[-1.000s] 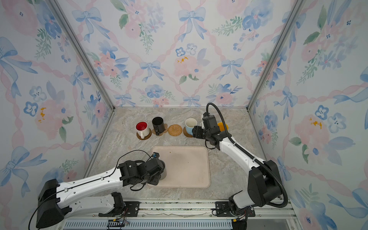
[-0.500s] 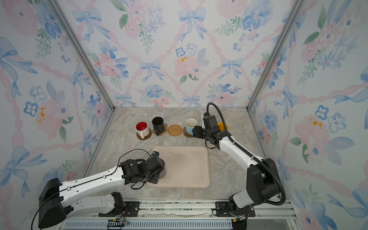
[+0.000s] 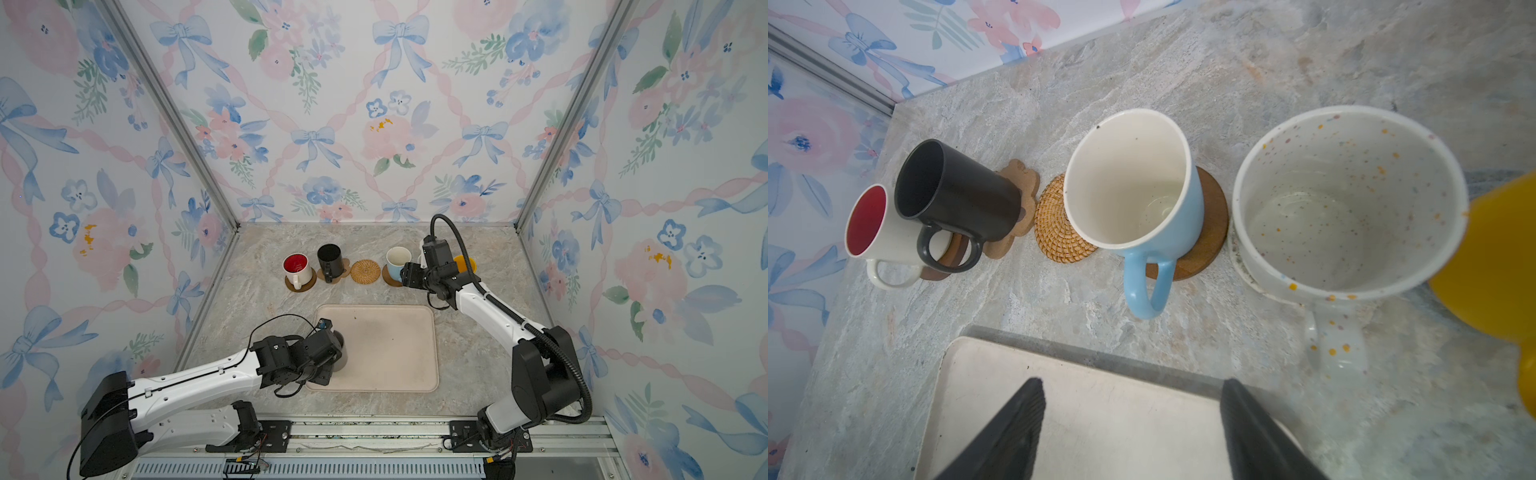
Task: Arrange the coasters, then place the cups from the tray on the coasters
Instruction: 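Lift the grey mug off the tray with the left gripper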
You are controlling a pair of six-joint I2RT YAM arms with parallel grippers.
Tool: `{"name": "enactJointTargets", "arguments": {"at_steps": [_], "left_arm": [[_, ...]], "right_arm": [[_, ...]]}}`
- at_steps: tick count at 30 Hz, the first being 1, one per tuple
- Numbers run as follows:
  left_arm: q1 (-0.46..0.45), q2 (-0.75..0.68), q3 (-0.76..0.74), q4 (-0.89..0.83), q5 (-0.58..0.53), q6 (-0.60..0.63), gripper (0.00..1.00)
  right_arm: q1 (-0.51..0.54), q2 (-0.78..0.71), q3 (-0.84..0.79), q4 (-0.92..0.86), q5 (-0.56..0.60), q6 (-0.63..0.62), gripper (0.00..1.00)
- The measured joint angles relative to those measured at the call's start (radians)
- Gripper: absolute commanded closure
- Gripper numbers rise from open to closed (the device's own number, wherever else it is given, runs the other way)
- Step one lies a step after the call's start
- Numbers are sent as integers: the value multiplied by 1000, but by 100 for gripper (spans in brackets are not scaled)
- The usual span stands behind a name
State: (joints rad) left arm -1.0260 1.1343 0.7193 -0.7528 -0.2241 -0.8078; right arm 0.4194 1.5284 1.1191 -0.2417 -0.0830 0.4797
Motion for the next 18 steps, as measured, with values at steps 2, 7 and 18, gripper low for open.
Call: {"name": "enactJointTargets", "arguments": {"at_steps": [2, 7, 18], "left_arm": [[0, 0, -10, 3, 3, -1, 68], [1, 1, -15, 12, 4, -8, 70], [5, 2, -20, 23, 5, -11, 80]], "right_arm": [[0, 0, 0, 0, 0, 0, 30], [0, 5, 1, 0, 0, 0, 30], [0, 12, 2, 0, -5, 1, 30]]}}
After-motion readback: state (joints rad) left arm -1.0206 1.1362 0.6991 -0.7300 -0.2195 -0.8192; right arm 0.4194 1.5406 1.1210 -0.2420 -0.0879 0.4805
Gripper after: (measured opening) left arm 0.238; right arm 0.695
